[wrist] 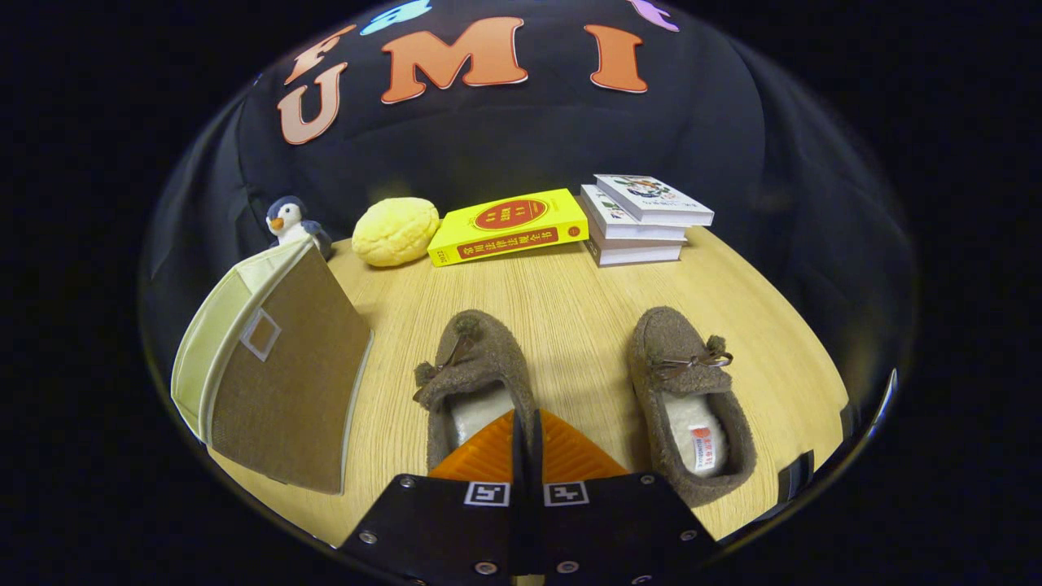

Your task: Open the storage box then place both shoes into the box .Put the left shoe in first, then the right shoe, with the right side of both shoes facing outward in a uniform manner.

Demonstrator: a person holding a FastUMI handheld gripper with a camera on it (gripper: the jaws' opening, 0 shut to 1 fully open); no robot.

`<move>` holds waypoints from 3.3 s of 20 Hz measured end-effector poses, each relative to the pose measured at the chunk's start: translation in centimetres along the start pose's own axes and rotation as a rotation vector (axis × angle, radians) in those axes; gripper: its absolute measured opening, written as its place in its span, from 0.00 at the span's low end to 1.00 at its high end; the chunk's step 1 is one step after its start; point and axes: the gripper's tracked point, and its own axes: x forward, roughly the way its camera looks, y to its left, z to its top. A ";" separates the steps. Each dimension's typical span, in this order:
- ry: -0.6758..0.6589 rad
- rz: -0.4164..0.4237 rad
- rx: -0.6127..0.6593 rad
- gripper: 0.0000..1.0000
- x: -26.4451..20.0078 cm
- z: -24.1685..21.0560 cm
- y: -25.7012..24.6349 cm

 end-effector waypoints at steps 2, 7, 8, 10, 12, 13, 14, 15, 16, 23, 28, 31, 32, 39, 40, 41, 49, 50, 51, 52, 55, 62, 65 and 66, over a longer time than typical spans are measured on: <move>-0.006 -0.008 0.012 0.01 -1.0 0.4 0.4; -0.038 -0.056 0.056 0.01 -3.8 2.7 1.3; -0.054 -0.064 0.061 0.01 -4.4 3.5 1.6; -0.074 -0.071 0.084 0.01 -5.6 5.0 2.5; -0.097 -0.064 0.122 0.01 -6.9 6.6 3.9; -0.114 -0.058 0.135 0.01 -7.5 7.5 4.7; -0.125 -0.054 0.142 0.01 -8.1 8.3 5.4; -0.136 -0.046 0.151 0.01 -8.6 9.0 6.3; -0.150 -0.040 0.157 0.01 -9.0 9.8 7.2; -0.159 0.060 0.180 0.01 -10.1 11.4 15.3; -0.131 0.128 0.161 0.00 -10.1 10.1 21.4; -0.097 0.166 0.155 0.01 -9.5 8.6 24.5; -0.088 0.176 0.150 0.01 -9.3 8.1 25.4; 0.014 0.188 0.104 0.01 -6.8 3.8 29.4; 0.036 0.190 0.094 0.01 -6.5 2.9 29.9; 0.052 0.197 0.087 0.03 -6.6 2.6 30.2; 0.002 0.245 0.055 0.59 -8.3 4.1 30.3; -0.011 0.236 0.048 0.70 -8.5 4.4 29.6; -0.024 0.231 0.045 0.85 -8.7 4.7 29.0; -0.038 0.228 0.047 0.89 -9.0 5.1 28.2; -0.070 0.199 0.062 0.99 -9.1 6.3 25.1; -0.124 0.087 0.099 0.99 -8.4 8.3 14.0; -0.146 0.048 0.111 0.99 -8.0 9.0 8.9; -0.145 0.040 0.123 0.99 -7.9 9.0 7.3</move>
